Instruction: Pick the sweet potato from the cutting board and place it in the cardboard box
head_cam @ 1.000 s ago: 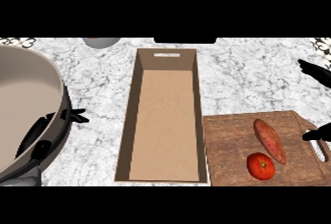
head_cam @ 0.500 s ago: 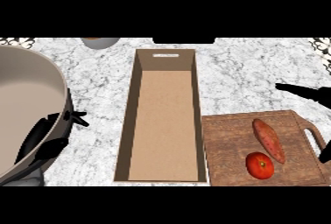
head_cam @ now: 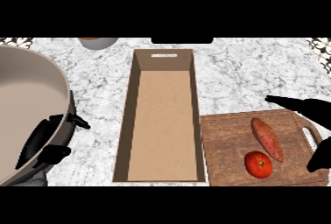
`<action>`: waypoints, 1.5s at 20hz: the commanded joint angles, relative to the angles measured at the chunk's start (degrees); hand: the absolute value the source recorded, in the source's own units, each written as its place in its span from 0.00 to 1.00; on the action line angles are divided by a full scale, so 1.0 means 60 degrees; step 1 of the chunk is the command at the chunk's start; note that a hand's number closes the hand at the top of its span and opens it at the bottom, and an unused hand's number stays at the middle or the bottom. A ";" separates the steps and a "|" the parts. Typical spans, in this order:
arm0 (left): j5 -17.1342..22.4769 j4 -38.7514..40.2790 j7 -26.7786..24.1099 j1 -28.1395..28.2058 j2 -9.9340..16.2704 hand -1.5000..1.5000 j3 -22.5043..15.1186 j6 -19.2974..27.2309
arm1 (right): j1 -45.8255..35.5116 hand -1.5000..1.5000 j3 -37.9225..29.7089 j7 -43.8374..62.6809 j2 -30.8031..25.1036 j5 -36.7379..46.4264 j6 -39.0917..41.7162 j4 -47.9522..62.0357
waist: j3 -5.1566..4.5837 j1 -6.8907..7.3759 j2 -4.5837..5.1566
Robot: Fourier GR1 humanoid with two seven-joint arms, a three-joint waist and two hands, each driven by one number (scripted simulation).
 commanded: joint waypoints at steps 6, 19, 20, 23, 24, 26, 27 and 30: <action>-0.0526 0.1040 -0.0643 -0.0194 -0.0688 0.50 0.0749 0.0855 | 0.0368 0.00 0.0001 0.0459 0.0478 0.0978 0.0023 -0.0076 | -0.0062 -0.0044 0.0062; -0.0219 -0.0280 -0.0064 0.0457 -0.0796 0.50 0.0627 0.0339 | 0.0611 0.00 -0.0006 -0.0074 0.1467 0.2076 -0.0305 0.0286 | -0.0059 0.0005 0.0043; -0.0337 -0.0103 -0.0051 0.0191 -0.0796 0.50 0.0526 0.0478 | 0.0641 0.00 -0.0246 -0.0215 0.1268 0.2009 -0.0178 0.0283 | -0.0059 -0.0027 0.0047; -0.0374 -0.0267 -0.0130 0.0467 -0.0795 0.50 0.0569 0.0386 | 0.0518 0.00 -0.0233 -0.0568 0.1457 0.2382 -0.0451 0.0910 | -0.0056 0.0036 0.0062; -0.0318 0.0088 0.0220 -0.0374 -0.0795 0.50 0.1093 0.0155 | 0.0888 0.00 -0.0052 -0.0570 0.1620 0.2457 -0.0572 0.0627 | -0.0056 -0.0035 0.0064; -0.0374 -0.0109 -0.0314 0.0562 -0.0797 0.50 0.0370 0.0557 | 0.0959 0.00 0.0031 0.0045 0.2118 0.2536 -0.0720 0.0162 | -0.0062 -0.0023 0.0046; -0.0254 -0.0407 0.0574 0.0136 -0.0796 0.50 0.0047 0.0669 | 0.0553 0.00 -0.0104 -0.0621 0.2062 0.2686 -0.0788 0.1224 | -0.0053 0.0042 0.0068; -0.0528 0.0257 0.0115 -0.0352 -0.0796 0.50 0.0650 0.0595 | 0.0779 0.00 -0.0174 -0.0230 0.2106 0.2655 -0.0595 0.0642 | -0.0060 -0.0044 0.0063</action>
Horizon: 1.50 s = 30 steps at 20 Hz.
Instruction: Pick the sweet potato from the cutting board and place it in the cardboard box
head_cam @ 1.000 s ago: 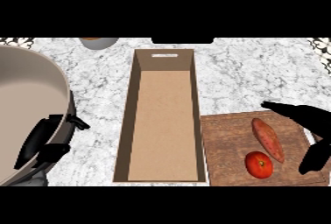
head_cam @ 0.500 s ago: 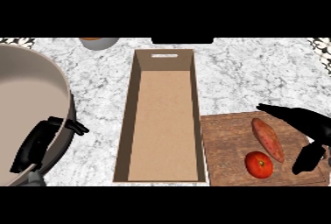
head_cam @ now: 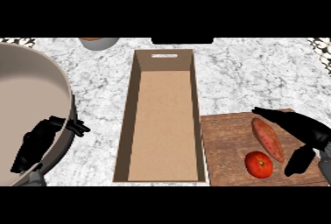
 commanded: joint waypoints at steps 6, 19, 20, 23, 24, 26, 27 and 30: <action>0.0143 0.0727 -0.0658 0.0058 -0.0141 0.50 -0.0330 0.1631 | -0.0075 0.00 0.0237 -0.0197 0.0495 0.0859 -0.0233 0.0567 | -0.0132 -0.0010 0.0101; 0.0106 0.0429 -0.0472 0.0074 -0.0142 0.50 0.0061 0.1340 | -0.0093 1.00 0.0001 -0.1523 0.0729 0.2178 -0.2403 0.1209 | -0.0127 -0.0028 0.0096; 0.0150 0.0776 -0.1350 0.0415 -0.0142 0.50 0.0499 0.1118 | -0.0194 1.00 0.0052 -0.1788 0.0809 0.2391 -0.2733 0.1839 | -0.0128 0.0041 0.0119; 0.0067 0.0315 -0.0742 0.0507 -0.0143 0.50 -0.0198 0.1497 | -0.0289 1.00 -0.0198 -0.1516 0.0789 0.2271 -0.2358 0.1114 | -0.0132 -0.0029 0.0084; 0.0202 0.0324 -0.0391 0.0024 -0.0143 0.50 0.0354 0.1071 | -0.0051 1.00 -0.0322 -0.1816 0.0786 0.2259 -0.2757 0.1045 | -0.0130 -0.0052 0.0086; 0.0011 0.0597 -0.0491 -0.0188 -0.0144 0.50 0.0408 0.1189 | 0.0377 1.00 -0.0594 -0.0045 0.1247 0.2294 -0.3030 0.0062 | -0.0147 -0.0306 0.0046; 0.0243 0.0297 -0.0518 0.0428 -0.0144 0.50 0.0361 0.1183 | 0.0909 1.00 -0.0606 0.0966 0.1713 0.2656 -0.3683 0.0146 | -0.0164 -0.0511 -0.0023; 0.0269 -0.0174 -0.0332 0.0753 -0.0144 0.50 0.1068 0.0565 | 0.1678 1.00 -0.1219 0.3164 0.2150 0.3148 -0.4444 0.0162 | -0.0226 -0.1113 -0.0234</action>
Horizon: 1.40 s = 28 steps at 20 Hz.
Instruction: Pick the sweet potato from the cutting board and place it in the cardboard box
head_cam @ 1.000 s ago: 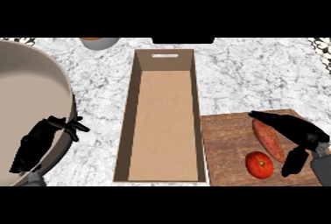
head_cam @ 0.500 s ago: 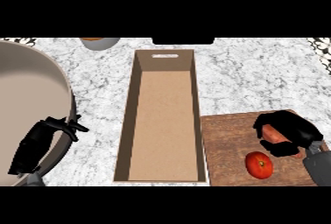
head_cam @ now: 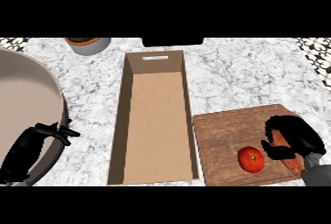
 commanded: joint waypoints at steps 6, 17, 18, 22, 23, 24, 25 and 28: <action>0.0230 -0.0115 0.0071 0.0484 -0.0040 0.50 0.1036 0.0436 | 0.2432 1.00 -0.0136 0.4899 0.1675 0.2100 -0.2388 -0.2325 | -0.0199 -0.0734 -0.0074; 0.0167 0.0429 -0.0417 0.0383 -0.0040 0.50 0.0702 0.0341 | 0.2766 1.00 0.3121 0.7591 0.3962 0.4907 -0.2646 -0.8288 | -0.0150 0.0029 0.0097; 0.0327 0.0341 -0.0027 0.0112 -0.0040 0.50 0.0692 0.0220 | 0.2758 1.00 0.3639 0.7764 0.4080 0.5155 -0.2332 -0.8875 | -0.0141 0.0064 0.0088; 0.0066 0.0493 0.0189 -0.0406 -0.0040 0.50 0.0422 0.0564 | 0.1864 1.00 0.5275 0.9048 0.4658 0.6681 -0.1206 -0.9761 | -0.0123 0.0318 0.0170; 0.0017 0.0711 0.0060 -0.0473 -0.0040 0.50 0.0139 0.0830 | 0.1537 1.00 0.5843 0.9521 0.4665 0.7057 -0.1368 -0.9496 | -0.0121 0.0360 0.0189; 0.0015 0.1015 -0.0008 -0.0548 -0.0040 0.50 -0.0168 0.1158 | 0.0917 1.00 0.6188 1.0024 0.4671 0.7138 -0.1089 -0.9125 | -0.0130 0.0413 0.0215; -0.0001 0.0782 -0.0139 -0.0280 -0.0039 0.50 -0.0206 0.1154 | 0.0399 1.00 0.6104 1.0403 0.4675 0.6927 -0.0561 -0.9446 | -0.0117 0.0513 0.0222; 0.0165 0.0965 -0.0139 -0.0263 -0.0033 0.50 -0.0591 0.1390 | -0.0858 1.00 0.6704 1.1724 0.4683 0.7283 -0.0916 -0.8460 | -0.0114 0.0593 0.0236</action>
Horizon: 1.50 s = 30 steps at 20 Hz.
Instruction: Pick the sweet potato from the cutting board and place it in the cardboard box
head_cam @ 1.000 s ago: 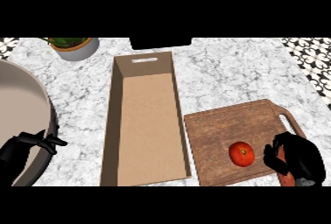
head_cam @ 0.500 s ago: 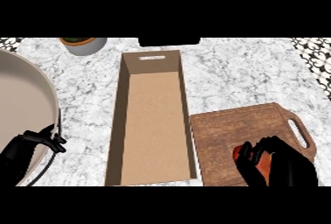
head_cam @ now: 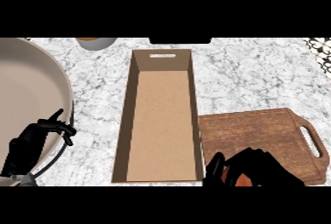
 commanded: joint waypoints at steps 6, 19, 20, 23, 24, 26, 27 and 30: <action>-0.0084 0.0093 0.0212 -0.0300 -0.0199 0.50 -0.0191 0.0737 | -0.3460 1.00 -0.0913 0.2572 0.0155 -0.1312 0.0129 0.2522 | -0.0031 0.0416 0.0133; 0.0081 0.0386 -0.0305 0.0071 -0.0203 0.50 -0.0696 0.1183 | -0.6207 1.00 -0.3384 0.1903 0.0156 -0.4296 -0.1141 0.7167 | -0.0020 0.0522 0.0157; 0.0164 0.0505 -0.0453 0.0141 -0.0202 0.50 -0.0673 0.1033 | -0.6257 1.00 -0.3164 0.2115 0.0156 -0.4401 -0.1214 0.7553 | -0.0024 0.0557 0.0161; -0.0117 0.0833 -0.0227 -0.0263 -0.0209 0.50 -0.0774 0.1405 | -0.6595 1.00 -0.3614 0.2104 0.0156 -0.4736 -0.1905 0.8285 | -0.0020 0.0558 0.0212; -0.0162 0.0783 -0.0221 -0.0421 -0.0208 0.50 -0.0659 0.1172 | -0.6400 0.00 -0.3641 0.2064 0.0156 -0.4861 -0.2402 0.8607 | -0.0014 0.0545 0.0214; -0.0072 0.0759 -0.0024 -0.0413 -0.0208 0.50 -0.0868 0.1600 | -0.6521 0.00 -0.3485 0.1910 0.0156 -0.5148 -0.3056 0.9220 | -0.0013 0.0567 0.0198; -0.0001 0.0845 -0.0386 -0.0302 -0.0208 0.50 -0.0701 0.1438 | -0.6553 0.00 -0.3828 0.1383 0.0156 -0.5073 -0.3455 0.9890 | -0.0014 0.0601 0.0233; 0.0046 0.0941 -0.0146 -0.0408 -0.0207 0.50 -0.0879 0.1503 | -0.7180 0.00 -0.3615 0.1178 0.0156 -0.5461 -0.4263 1.0839 | -0.0014 0.0584 0.0209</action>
